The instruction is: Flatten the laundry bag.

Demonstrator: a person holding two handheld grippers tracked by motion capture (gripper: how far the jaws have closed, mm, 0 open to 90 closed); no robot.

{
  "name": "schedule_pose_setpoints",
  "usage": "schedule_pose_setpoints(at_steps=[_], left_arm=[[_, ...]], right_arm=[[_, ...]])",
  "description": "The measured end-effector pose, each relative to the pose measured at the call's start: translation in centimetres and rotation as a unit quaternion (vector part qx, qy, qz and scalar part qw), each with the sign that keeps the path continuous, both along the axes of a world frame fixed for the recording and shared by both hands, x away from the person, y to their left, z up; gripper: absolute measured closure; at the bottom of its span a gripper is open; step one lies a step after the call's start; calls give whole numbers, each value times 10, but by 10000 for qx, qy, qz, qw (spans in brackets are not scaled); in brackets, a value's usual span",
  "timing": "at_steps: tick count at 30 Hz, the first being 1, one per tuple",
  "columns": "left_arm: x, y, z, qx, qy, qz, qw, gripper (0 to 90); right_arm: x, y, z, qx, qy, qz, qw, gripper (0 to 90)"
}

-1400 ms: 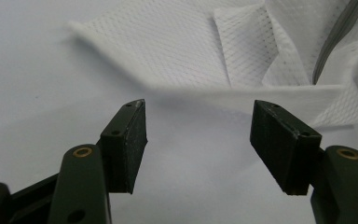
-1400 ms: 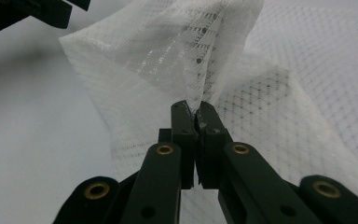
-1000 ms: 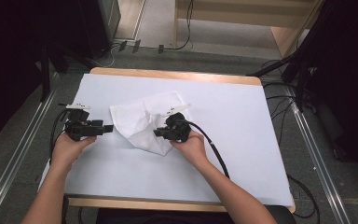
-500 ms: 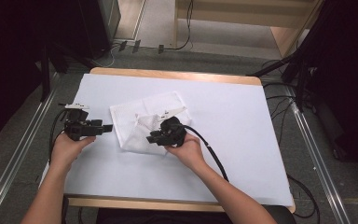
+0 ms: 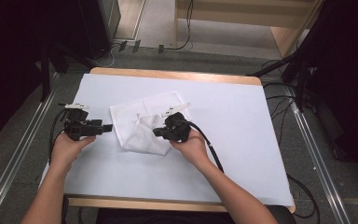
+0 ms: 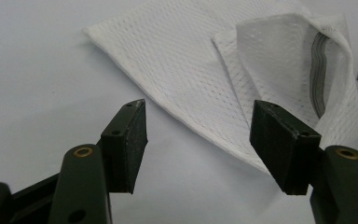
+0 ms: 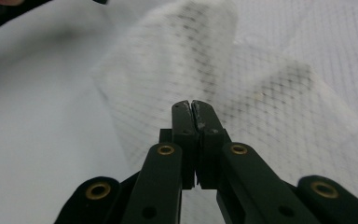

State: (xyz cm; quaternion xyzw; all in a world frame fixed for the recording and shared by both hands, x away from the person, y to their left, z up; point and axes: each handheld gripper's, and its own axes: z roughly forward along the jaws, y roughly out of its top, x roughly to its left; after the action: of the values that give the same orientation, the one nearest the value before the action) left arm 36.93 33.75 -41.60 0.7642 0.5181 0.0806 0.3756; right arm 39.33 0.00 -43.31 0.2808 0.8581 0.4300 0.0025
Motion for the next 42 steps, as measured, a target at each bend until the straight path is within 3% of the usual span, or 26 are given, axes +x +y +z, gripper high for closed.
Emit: schedule_pose_setpoints(at_steps=[7,10,18,32,36,42], left_arm=[[0,2,0,-19,0,17,10000,375],[-1,3,0,-9,15,25,10000,375],[-1,7,1,-41,-10,101,9999,375],[-2,11,3,-101,-23,136,9999,375],[-2,9,3,-130,-17,135,9998,378],[-4,-5,4,-115,-108,-64,9999,431]], right_arm=[[12,7,-24,-313,215,-109,9992,900],[13,11,-29,-277,332,-69,9990,900],[2,17,-21,-73,275,163,9995,900],[-21,25,-14,-49,287,486,9984,900],[-26,27,-15,-61,287,536,9981,900],[-32,20,-7,2,201,496,9986,873]])
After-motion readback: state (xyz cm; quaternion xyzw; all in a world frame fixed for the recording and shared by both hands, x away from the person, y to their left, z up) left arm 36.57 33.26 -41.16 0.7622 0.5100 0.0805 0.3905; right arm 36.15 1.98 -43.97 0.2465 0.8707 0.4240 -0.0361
